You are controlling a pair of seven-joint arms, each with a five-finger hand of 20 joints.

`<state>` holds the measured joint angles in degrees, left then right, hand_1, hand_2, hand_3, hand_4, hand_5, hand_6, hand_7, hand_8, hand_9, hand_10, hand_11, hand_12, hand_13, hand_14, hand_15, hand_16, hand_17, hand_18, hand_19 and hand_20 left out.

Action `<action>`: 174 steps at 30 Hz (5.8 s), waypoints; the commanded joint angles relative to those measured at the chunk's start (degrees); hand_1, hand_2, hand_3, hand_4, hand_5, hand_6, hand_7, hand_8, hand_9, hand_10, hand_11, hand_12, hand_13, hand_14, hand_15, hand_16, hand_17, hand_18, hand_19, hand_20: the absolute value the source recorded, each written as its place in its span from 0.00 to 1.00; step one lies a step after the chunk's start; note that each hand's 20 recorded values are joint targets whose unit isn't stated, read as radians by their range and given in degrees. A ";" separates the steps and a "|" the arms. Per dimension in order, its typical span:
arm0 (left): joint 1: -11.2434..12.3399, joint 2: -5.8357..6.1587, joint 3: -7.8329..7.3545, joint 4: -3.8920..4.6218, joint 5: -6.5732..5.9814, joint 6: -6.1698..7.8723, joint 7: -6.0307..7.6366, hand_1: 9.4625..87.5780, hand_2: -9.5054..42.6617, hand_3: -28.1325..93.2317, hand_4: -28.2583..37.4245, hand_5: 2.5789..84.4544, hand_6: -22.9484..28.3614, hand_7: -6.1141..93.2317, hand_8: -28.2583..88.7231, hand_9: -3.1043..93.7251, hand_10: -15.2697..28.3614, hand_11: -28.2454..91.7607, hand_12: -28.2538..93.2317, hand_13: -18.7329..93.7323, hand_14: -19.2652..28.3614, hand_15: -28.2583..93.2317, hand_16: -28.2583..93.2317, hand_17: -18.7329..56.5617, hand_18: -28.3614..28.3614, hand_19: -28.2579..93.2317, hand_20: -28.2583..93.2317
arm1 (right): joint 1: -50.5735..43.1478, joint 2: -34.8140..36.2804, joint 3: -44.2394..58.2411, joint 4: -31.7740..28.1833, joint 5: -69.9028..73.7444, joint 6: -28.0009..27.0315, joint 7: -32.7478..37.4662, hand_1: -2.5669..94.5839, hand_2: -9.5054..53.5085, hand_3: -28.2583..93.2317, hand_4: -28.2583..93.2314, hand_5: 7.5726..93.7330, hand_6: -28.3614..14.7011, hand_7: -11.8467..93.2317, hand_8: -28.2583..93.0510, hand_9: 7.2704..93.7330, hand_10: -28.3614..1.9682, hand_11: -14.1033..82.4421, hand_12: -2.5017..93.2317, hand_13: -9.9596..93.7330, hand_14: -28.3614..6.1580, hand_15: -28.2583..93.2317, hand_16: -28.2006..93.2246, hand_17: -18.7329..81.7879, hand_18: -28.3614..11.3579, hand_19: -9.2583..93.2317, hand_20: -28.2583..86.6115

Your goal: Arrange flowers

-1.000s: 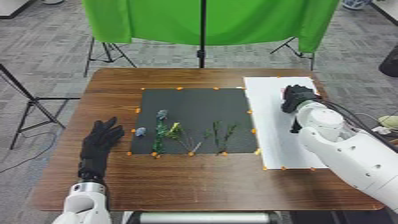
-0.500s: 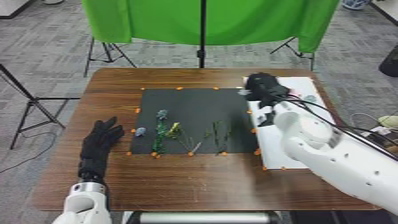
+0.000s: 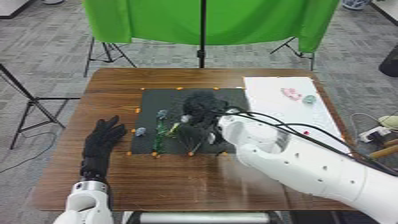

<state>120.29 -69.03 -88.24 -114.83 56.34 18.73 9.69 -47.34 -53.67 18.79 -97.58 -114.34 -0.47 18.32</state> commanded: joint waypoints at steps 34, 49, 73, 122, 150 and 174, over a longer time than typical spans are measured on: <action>2.42 -0.61 0.13 0.06 0.30 -0.21 -1.27 0.15 0.38 0.71 0.00 0.50 0.54 0.17 0.19 0.49 0.67 0.38 0.33 0.46 0.78 0.42 0.23 0.31 0.70 0.28 0.38 | -5.64 14.31 27.64 3.03 -4.11 -11.57 16.88 0.38 0.00 0.76 0.11 0.47 0.58 0.19 0.19 0.47 0.28 0.22 0.27 0.81 0.54 0.73 0.51 0.72 0.30 1.00 0.70; 2.27 -0.98 0.08 0.01 0.36 -0.34 -1.42 0.16 0.38 0.71 0.00 0.50 0.54 0.17 0.19 0.49 0.67 0.38 0.33 0.46 0.78 0.42 0.23 0.31 0.70 0.28 0.38 | -10.10 11.11 28.84 17.14 -2.26 -16.37 20.97 0.35 0.00 0.74 0.12 0.30 0.60 0.16 0.20 0.32 0.19 0.18 0.23 0.76 0.45 0.71 0.47 0.66 0.21 0.96 0.65; 2.86 -0.85 -0.14 -0.34 0.71 -0.94 -2.40 0.15 0.36 0.73 0.00 0.50 0.54 0.17 0.19 0.49 0.67 0.38 0.33 0.46 0.78 0.42 0.23 0.30 0.71 0.28 0.39 | -15.14 14.88 27.31 -0.30 -4.22 7.48 11.58 0.69 0.00 0.67 0.11 0.80 0.61 0.32 0.33 0.95 0.62 0.25 0.45 0.97 0.76 0.71 0.51 0.86 0.48 1.00 0.67; 2.49 -1.16 -0.68 -0.30 1.36 -2.42 -3.98 0.16 0.35 0.74 0.00 0.49 0.54 0.17 0.19 0.48 0.67 0.38 0.33 0.45 0.78 0.42 0.23 0.29 0.72 0.29 0.39 | -5.12 12.13 17.31 -2.77 -2.74 -7.86 2.32 0.49 0.00 0.77 0.07 0.53 0.61 0.25 0.17 0.65 0.44 0.32 0.26 0.91 0.72 0.73 0.51 0.80 0.44 1.00 0.71; 2.77 -1.04 -1.04 -0.49 1.43 -2.67 -4.62 0.16 0.34 0.74 0.00 0.49 0.54 0.17 0.19 0.48 0.67 0.38 0.33 0.45 0.78 0.42 0.23 0.28 0.72 0.30 0.38 | -3.04 5.08 17.67 28.08 -6.10 -9.54 17.07 0.45 0.00 0.75 0.09 0.47 0.65 0.22 0.17 0.57 0.37 0.23 0.20 0.91 0.66 0.72 0.46 0.78 0.37 1.00 0.64; 2.33 -1.03 -0.93 -0.33 1.64 -3.19 -4.77 0.16 0.35 0.74 0.00 0.49 0.54 0.17 0.19 0.48 0.67 0.38 0.33 0.44 0.78 0.42 0.23 0.28 0.73 0.30 0.38 | -16.26 17.26 26.81 -5.18 3.11 -3.06 8.14 0.65 0.00 0.68 0.08 0.84 0.68 0.35 0.31 0.97 0.63 0.33 0.38 0.97 0.77 0.74 0.50 0.85 0.41 1.00 0.76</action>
<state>121.58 -69.50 -89.87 -116.22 57.83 16.38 6.52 -61.72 -38.48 45.63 -93.65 -114.80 2.23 29.52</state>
